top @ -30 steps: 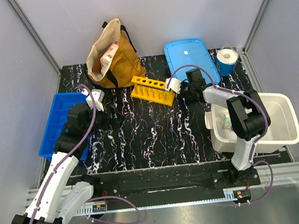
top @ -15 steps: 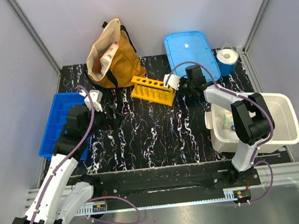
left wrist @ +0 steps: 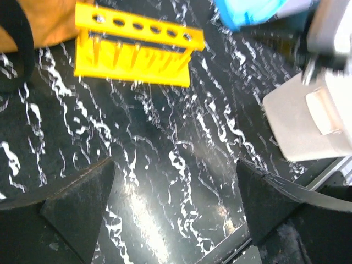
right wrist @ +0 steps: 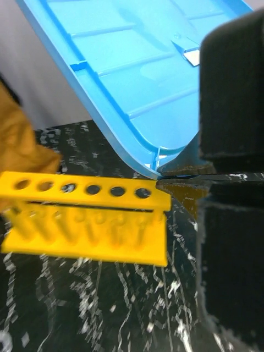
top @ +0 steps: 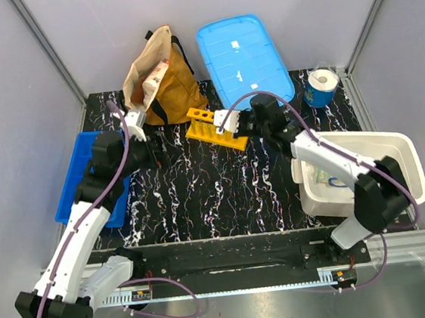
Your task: Organize the chemistry lab equipment
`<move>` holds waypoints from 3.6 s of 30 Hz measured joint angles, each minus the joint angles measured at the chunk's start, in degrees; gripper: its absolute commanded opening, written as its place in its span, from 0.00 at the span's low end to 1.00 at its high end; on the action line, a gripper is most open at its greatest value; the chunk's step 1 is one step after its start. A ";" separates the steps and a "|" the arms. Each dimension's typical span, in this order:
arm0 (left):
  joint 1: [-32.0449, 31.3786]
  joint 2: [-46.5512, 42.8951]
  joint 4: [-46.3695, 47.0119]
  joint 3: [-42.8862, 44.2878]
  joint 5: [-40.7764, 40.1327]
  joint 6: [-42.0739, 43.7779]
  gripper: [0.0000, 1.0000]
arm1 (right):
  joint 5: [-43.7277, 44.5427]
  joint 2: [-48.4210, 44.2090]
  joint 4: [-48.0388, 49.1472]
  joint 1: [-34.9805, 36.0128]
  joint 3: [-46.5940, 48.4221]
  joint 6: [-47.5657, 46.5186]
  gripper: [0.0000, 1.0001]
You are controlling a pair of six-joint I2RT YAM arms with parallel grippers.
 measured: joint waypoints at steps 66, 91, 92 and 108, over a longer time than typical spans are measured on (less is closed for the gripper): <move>21.40 17.77 11.96 19.45 43.60 1.05 0.00 | -2.32 -30.29 2.36 34.47 -20.11 24.33 0.82; 17.77 10.43 33.46 11.52 64.04 9.40 0.00 | -23.93 -23.71 -21.84 4.63 13.18 47.10 0.98; 17.68 10.38 33.51 11.52 64.11 9.46 0.00 | -24.85 -23.74 -21.49 4.63 11.61 46.82 0.96; 15.67 6.88 35.23 9.84 54.80 7.23 0.78 | -32.72 -25.09 -1.49 4.35 -9.20 53.00 0.00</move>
